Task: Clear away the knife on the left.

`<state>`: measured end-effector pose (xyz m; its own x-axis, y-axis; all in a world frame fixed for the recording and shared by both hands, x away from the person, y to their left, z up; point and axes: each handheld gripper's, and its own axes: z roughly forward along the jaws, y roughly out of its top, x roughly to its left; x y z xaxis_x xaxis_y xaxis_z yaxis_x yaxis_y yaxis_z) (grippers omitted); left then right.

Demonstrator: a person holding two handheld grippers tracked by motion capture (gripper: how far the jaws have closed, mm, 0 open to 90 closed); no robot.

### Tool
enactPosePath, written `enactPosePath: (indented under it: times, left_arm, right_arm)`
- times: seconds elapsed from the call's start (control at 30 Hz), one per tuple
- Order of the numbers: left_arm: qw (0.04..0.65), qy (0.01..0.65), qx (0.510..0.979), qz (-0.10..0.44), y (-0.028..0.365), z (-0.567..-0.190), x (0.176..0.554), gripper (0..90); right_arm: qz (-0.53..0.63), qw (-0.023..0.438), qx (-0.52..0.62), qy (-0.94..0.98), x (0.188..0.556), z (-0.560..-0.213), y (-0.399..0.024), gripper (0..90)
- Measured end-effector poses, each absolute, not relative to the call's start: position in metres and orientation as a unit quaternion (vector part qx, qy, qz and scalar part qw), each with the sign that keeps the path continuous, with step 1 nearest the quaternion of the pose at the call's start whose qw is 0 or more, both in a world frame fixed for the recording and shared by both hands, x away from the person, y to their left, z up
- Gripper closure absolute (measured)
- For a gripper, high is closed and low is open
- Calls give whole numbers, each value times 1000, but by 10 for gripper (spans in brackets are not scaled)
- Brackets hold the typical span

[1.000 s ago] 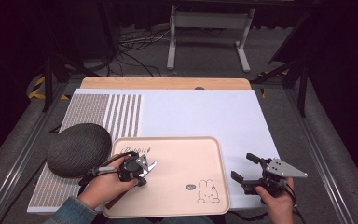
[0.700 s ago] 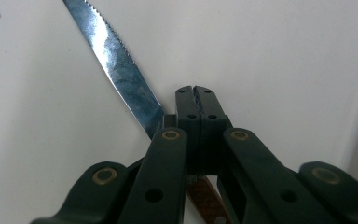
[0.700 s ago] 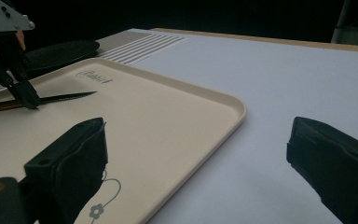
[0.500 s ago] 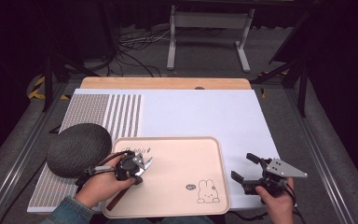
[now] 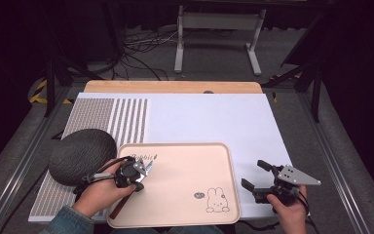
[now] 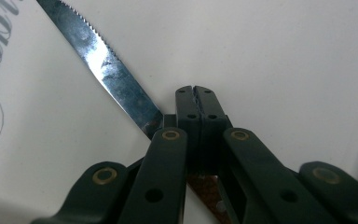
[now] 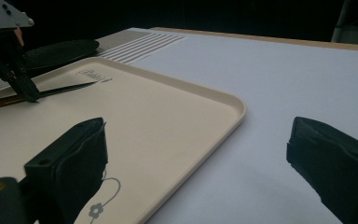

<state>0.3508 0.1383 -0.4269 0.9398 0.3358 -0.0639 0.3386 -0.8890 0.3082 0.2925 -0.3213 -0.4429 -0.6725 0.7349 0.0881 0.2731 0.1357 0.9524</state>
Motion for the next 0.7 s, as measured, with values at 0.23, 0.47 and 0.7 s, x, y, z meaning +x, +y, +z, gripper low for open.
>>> enactPosePath:
  times: [0.23, 0.47, 0.7]
  left_arm:
    - [162, 185, 969, -2, 144, -427, 353, 900]
    - [163, 192, 968, -2, 148, -427, 354, 900]
    - [164, 200, 966, -3, 152, -427, 353, 900]
  right_arm:
    - [557, 207, 348, 725, 293, -443, -321, 60]
    - [557, 207, 347, 725, 293, -443, -321, 60]
    - [557, 206, 347, 726, 293, -443, -321, 60]
